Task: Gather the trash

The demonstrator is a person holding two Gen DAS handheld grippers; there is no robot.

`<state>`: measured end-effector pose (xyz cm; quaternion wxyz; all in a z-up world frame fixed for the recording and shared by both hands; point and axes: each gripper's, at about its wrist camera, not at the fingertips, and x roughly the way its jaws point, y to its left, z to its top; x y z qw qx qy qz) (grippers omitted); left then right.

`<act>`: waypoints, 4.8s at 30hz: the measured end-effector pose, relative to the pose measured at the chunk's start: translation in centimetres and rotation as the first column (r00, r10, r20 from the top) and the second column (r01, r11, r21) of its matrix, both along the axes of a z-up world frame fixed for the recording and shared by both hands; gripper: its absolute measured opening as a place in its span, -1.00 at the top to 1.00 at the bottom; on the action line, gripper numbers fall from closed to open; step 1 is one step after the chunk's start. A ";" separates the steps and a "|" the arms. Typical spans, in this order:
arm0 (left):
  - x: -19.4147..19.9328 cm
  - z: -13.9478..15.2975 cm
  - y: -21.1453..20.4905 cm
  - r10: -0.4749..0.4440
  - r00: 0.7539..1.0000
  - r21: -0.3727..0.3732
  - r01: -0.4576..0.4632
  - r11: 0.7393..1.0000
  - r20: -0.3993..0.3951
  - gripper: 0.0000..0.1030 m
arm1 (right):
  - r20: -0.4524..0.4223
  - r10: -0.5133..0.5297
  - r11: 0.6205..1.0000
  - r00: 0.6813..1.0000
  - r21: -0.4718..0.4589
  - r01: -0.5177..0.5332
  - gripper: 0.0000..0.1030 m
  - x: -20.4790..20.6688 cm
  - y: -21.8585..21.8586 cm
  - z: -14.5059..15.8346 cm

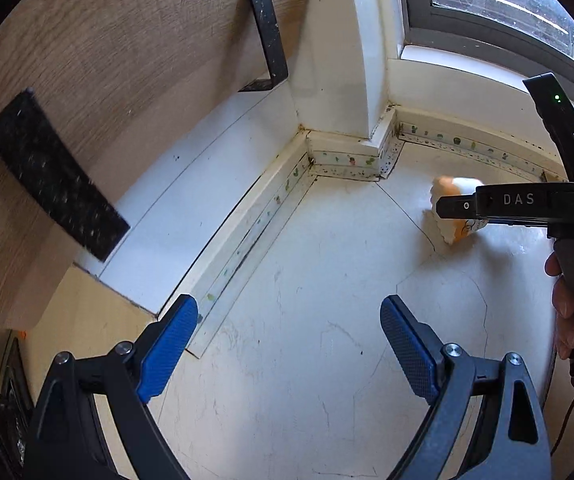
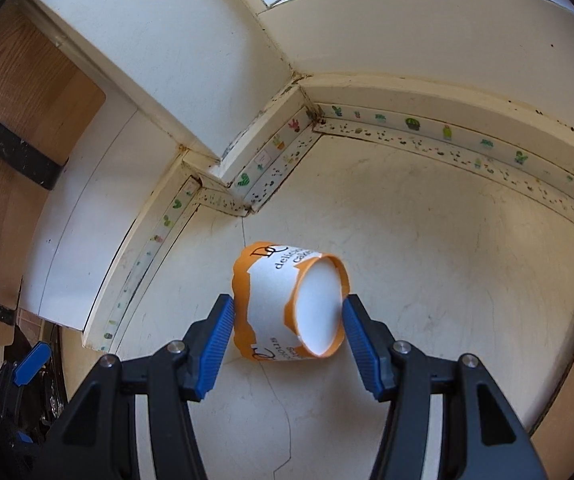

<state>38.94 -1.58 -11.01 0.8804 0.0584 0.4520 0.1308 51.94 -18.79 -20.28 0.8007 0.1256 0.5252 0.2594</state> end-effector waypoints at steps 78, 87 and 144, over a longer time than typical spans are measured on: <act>-39.5 -40.4 14.5 -0.006 0.957 -0.272 -0.077 0.959 -0.291 -0.98 | -0.218 -0.051 0.962 0.975 -0.273 -0.011 -0.47 -45.6 15.5 -37.4; -39.1 -36.6 13.3 -0.009 0.962 -0.277 -0.069 0.958 -0.272 -0.98 | -0.216 -0.060 0.961 0.974 -0.276 -0.002 -0.47 -46.8 13.8 -33.5; -40.4 16.0 6.1 -0.112 0.975 -0.189 0.149 0.971 0.194 -0.98 | 0.396 -0.299 0.907 0.869 -0.166 0.387 -0.49 -53.3 5.0 20.6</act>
